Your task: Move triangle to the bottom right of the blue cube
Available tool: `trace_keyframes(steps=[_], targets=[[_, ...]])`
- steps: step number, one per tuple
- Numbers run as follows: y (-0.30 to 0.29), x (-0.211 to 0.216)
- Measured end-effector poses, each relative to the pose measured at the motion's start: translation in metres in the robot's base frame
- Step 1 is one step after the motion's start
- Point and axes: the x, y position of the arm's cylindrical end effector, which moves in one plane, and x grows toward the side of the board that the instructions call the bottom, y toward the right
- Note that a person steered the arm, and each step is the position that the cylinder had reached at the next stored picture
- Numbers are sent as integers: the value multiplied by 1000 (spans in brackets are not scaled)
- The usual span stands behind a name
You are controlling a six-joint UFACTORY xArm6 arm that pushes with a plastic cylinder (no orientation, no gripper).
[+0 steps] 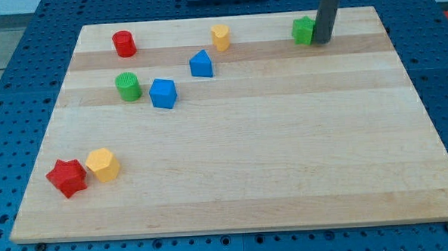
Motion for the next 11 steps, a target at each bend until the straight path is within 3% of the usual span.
trace_keyframes(steps=[2, 4, 7, 8, 11], targets=[[0, 45], [-104, 45], [-184, 11], [-247, 13], [-260, 76]])
